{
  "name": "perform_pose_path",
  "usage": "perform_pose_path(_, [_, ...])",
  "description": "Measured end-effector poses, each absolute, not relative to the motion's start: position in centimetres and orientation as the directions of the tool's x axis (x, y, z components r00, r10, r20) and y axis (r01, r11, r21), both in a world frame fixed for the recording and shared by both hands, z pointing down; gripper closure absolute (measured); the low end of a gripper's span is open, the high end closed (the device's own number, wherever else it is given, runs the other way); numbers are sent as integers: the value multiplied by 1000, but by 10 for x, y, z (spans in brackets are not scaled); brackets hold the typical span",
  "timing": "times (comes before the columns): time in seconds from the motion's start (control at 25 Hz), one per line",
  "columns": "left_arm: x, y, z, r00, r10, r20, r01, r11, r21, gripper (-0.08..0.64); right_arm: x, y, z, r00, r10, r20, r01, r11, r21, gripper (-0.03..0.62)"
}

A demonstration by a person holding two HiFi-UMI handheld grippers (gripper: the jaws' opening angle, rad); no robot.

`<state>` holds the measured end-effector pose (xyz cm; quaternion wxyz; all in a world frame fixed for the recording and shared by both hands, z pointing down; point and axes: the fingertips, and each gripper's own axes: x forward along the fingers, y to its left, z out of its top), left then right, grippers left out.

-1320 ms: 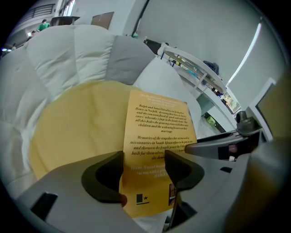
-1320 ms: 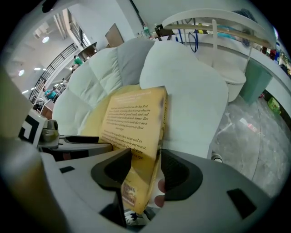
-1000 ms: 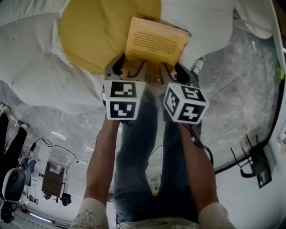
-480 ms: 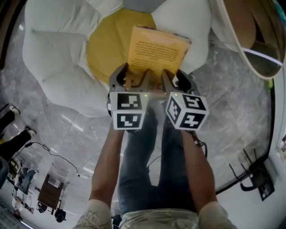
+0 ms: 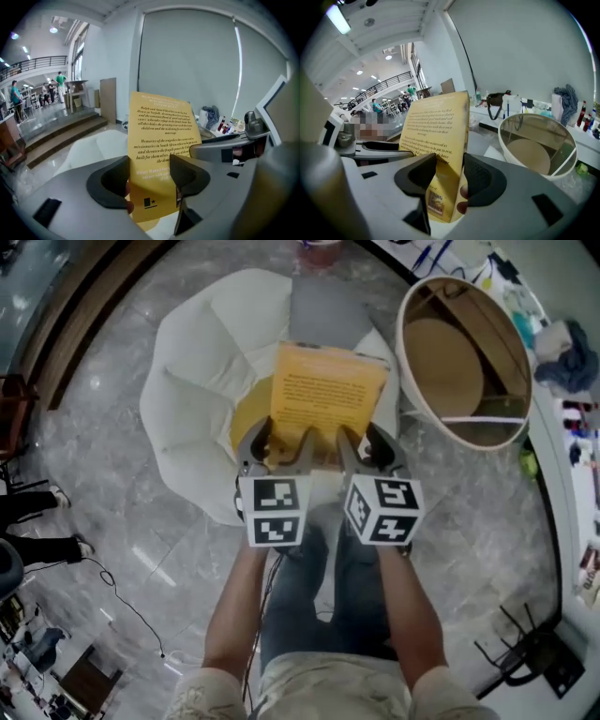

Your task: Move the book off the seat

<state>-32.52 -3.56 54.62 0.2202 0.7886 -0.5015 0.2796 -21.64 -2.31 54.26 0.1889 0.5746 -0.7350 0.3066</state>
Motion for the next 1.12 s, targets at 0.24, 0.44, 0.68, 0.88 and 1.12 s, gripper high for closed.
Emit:
perform_pose_path(0.24, [-341, -36, 400, 325, -770, 549, -929, -370, 32, 281, -232, -26, 392, -278, -818, 504, -960, 223, -167, 394])
perform_pose_path(0.44, [-348, -26, 297, 314, -832, 458, -936, -353, 0, 281, -238, -16, 290, -279, -872, 402, -960, 245, -135, 394])
perform_pose_path(0.68, [-332, -19, 195, 326, -887, 328, -933, -357, -38, 281, -222, -8, 188, -251, -928, 275, -968, 239, -75, 396])
perform_pose_path(0.88, [-311, -8, 129, 360, -903, 236, -920, -385, -70, 282, -202, 9, 121, -207, -961, 185, -978, 203, -40, 396])
perform_pose_path(1.12, [-285, 3, 89, 432, -885, 170, -888, -451, -90, 282, -178, 27, 81, -132, -984, 118, -991, 130, -20, 396])
